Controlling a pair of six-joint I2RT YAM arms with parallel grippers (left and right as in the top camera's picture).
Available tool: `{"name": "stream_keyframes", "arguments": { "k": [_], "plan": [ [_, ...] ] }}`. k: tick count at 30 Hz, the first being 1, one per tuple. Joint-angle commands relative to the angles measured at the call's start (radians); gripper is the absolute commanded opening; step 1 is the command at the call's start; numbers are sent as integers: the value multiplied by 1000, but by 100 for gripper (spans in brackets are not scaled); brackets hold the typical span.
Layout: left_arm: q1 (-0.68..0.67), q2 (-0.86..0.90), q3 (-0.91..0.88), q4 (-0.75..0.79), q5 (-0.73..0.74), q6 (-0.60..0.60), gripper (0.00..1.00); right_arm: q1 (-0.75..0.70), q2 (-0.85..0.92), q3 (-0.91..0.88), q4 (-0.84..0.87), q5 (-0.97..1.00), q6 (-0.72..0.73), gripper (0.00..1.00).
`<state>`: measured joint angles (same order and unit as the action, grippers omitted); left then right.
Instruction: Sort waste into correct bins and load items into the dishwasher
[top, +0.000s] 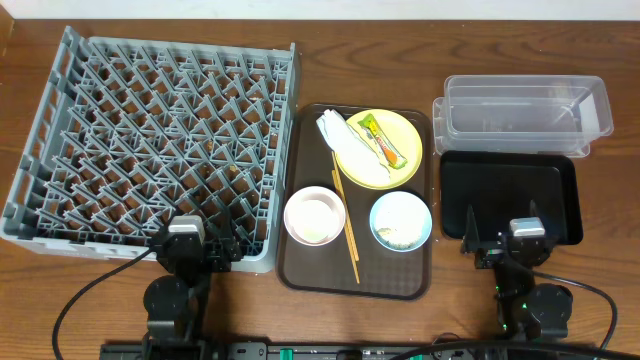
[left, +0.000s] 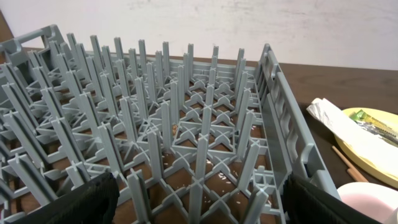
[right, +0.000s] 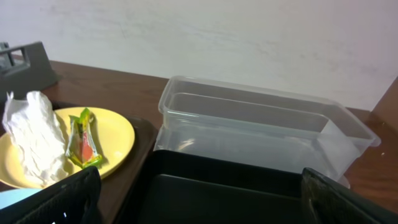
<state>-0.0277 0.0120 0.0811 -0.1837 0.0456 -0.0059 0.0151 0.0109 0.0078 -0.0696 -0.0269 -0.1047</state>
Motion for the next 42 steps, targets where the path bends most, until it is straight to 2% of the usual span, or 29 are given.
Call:
{"name": "stream_keyframes", "arguments": {
  "k": [1, 9, 16, 25, 31, 37, 42],
  "plan": [
    [5, -7, -16, -13, -9, -50, 88, -1, -4, -2, -2, -3, 77, 99],
    [5, 71, 66, -25, -9, -79, 87, -1, -4, 23, -32, 0, 114, 99],
    [5, 327, 260, -133, -8, -78, 88, -1, 58, 109, -121, 0, 135, 99],
    [5, 628, 522, -360, 10, -78, 88, -1, 341, 320, -195, 0, 161, 99],
    [5, 769, 686, -562, 14, -78, 88, -1, 597, 528, -325, -1, 160, 99],
    [5, 795, 737, -675, 14, -78, 88, -1, 795, 706, -455, -31, 159, 99],
    [5, 789, 737, -698, 15, -78, 88, -1, 837, 721, -427, -46, 163, 99]
  ]
}}
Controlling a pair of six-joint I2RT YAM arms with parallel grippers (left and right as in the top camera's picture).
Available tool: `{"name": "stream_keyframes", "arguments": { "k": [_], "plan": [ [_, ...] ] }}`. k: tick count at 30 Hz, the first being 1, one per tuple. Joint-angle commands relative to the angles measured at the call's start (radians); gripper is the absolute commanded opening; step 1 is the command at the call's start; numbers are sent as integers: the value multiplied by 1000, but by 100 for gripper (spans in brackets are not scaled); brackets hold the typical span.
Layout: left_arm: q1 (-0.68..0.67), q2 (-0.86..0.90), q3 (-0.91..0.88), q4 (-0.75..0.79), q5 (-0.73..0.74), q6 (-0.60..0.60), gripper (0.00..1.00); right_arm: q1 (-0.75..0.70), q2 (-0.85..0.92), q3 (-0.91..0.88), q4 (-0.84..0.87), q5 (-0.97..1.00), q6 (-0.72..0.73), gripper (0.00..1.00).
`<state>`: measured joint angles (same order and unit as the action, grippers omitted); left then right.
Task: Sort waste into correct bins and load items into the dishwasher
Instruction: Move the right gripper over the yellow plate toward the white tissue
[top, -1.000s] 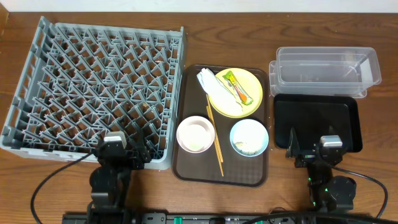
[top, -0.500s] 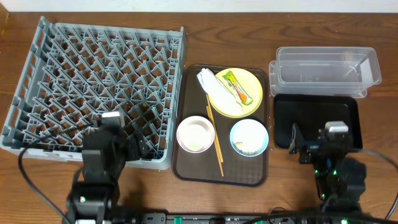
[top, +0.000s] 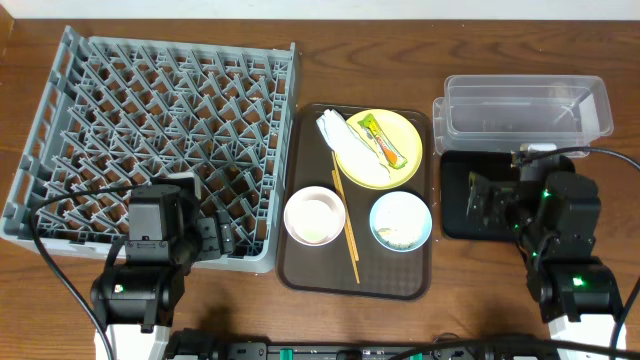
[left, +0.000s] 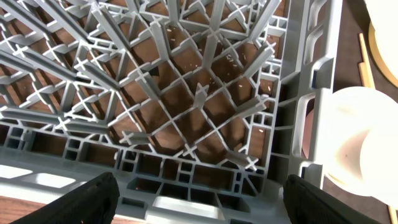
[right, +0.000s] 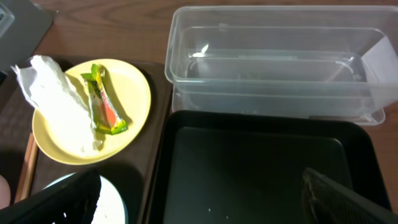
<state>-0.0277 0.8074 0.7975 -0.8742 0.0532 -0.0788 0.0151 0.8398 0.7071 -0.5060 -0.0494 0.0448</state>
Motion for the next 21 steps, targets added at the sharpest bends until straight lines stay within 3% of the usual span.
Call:
{"name": "stream_keyframes", "arguments": {
  "k": [1, 14, 21],
  "plan": [
    [5, -7, 21, -5, 11, -5, 88, -1, 9, 22, 17, -39, 17, 99],
    [5, -5, 21, 22, 10, -5, 88, 0, 92, 40, 100, -197, 71, 98],
    [5, -5, 21, 47, 10, -5, 88, 58, 263, 244, -16, -198, 62, 90]
  ]
}}
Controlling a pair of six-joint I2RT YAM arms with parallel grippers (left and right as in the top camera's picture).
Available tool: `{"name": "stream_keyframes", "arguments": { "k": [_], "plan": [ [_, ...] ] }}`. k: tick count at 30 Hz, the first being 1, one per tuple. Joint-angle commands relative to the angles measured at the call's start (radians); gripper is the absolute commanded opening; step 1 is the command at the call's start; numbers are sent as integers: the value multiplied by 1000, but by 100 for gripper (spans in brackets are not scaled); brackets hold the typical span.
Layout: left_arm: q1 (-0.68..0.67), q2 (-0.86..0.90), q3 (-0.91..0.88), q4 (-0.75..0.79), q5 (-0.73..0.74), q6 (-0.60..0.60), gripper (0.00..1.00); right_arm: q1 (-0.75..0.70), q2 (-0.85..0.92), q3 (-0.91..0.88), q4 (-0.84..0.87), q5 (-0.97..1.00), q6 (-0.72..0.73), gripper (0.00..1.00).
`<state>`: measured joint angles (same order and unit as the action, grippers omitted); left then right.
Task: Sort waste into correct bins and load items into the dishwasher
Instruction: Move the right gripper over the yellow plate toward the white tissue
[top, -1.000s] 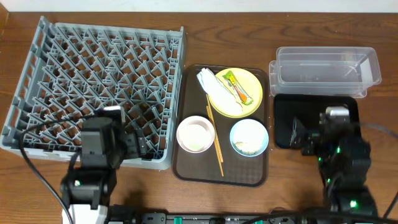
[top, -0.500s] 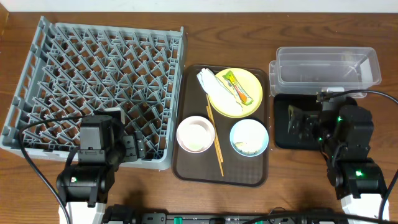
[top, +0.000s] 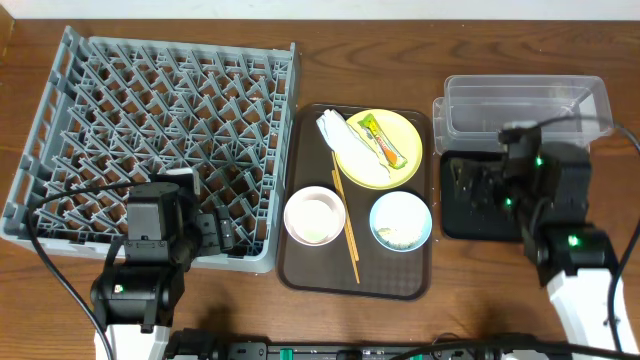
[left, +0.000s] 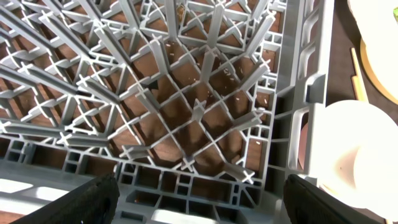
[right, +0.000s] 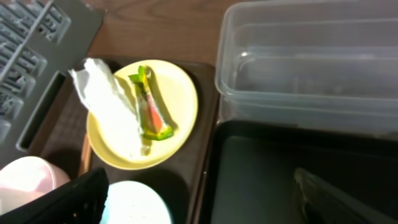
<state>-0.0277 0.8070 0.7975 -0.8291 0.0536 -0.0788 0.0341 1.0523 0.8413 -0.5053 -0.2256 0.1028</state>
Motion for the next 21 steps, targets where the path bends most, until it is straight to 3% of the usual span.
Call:
{"name": "stream_keyframes", "arguments": {
  "k": [1, 10, 18, 21],
  "plan": [
    [5, -5, 21, 2, 10, -5, 88, 57, 85, 155, -38, -23, 3, 90],
    [5, -5, 20, 1, 10, -5, 88, 258, 435, 461, -164, 24, -112, 80],
    [5, -5, 20, 1, 10, -5, 88, 396, 649, 514, -40, 100, -157, 74],
    [5, -5, 20, 1, 10, -5, 88, 438, 726, 514, 6, 133, -156, 68]
  ]
}}
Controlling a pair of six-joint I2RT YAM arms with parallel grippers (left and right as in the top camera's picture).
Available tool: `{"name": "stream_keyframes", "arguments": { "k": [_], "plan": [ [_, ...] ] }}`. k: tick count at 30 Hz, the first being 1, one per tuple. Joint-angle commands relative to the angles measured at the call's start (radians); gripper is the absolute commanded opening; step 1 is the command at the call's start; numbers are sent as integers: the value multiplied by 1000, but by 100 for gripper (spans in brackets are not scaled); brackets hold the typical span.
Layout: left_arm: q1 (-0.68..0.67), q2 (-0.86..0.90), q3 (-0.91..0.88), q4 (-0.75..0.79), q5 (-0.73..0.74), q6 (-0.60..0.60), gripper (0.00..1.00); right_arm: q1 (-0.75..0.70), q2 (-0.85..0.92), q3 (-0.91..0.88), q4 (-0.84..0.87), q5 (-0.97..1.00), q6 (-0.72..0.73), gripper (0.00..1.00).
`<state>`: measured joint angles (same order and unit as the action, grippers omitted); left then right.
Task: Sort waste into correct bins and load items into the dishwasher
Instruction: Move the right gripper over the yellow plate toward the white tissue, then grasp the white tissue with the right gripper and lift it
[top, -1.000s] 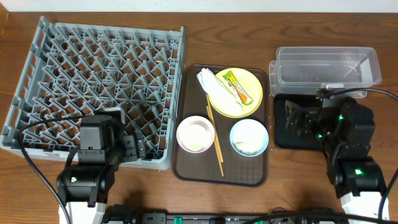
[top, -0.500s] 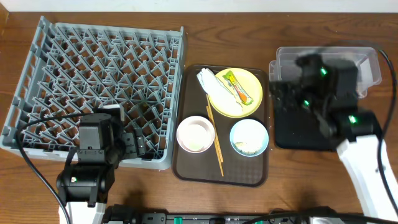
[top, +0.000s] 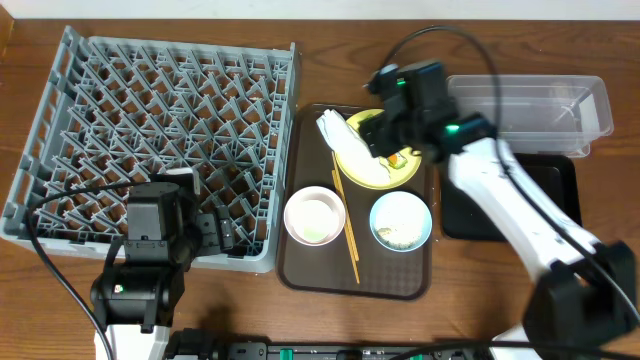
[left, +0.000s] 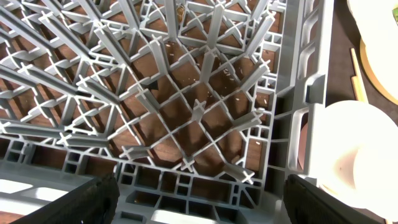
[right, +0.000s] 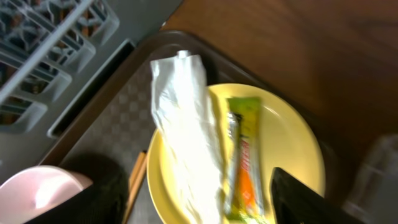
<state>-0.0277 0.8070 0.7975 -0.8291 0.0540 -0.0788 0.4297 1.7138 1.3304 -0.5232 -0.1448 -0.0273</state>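
Observation:
A grey dish rack (top: 150, 130) fills the table's left. On the brown tray (top: 300, 272) sit a yellow plate (top: 365, 168) carrying a white napkin (right: 186, 124) and a green-orange wrapper (right: 244, 158), a pink bowl (top: 315, 216), a blue bowl (top: 401, 220) with crumbs, and chopsticks (top: 346, 225). My right gripper (top: 383, 138) hangs open just above the plate, straddling napkin and wrapper, as the right wrist view (right: 193, 190) shows. Over the rack's near right corner my left gripper (top: 215, 235) is open and empty (left: 196, 202).
At the back right a clear plastic bin (top: 525, 108) stands behind a black bin (top: 565, 178). My right arm stretches across the black bin's left part. The rack wall (left: 311, 106) separates my left gripper from the pink bowl (left: 354, 155).
My right gripper has moved left from over the black bin to just above the yellow plate, still open. The left gripper and all the objects are where they were.
Both grippers first sat low at the table's front edge, open. Then both were raised, the left over the rack's near corner, the right over the black bin. The right then faced the plate more, and now hangs over it. Nothing has been picked up.

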Motion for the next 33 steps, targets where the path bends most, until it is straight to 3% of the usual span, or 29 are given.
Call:
{"name": "stream_keyframes", "arguments": {
  "k": [1, 16, 19, 23, 24, 33],
  "plan": [
    [5, -5, 20, 0, 9, -5, 88, 55, 91, 25, 39, 54, -26, 67],
    [5, -5, 20, 0, 10, -5, 88, 90, 324, 25, 127, 154, 59, 60],
    [5, -5, 20, 0, 10, -5, 88, 90, 359, 24, 109, 152, 79, 49],
    [5, -5, 20, 0, 10, -5, 88, 90, 361, 24, 101, 153, 79, 8],
    [5, -5, 20, 0, 9, -5, 88, 90, 356, 24, 101, 156, 80, 2],
    [5, -5, 20, 0, 10, -5, 88, 32, 161, 33, 101, 242, 177, 1]
  ]
}}
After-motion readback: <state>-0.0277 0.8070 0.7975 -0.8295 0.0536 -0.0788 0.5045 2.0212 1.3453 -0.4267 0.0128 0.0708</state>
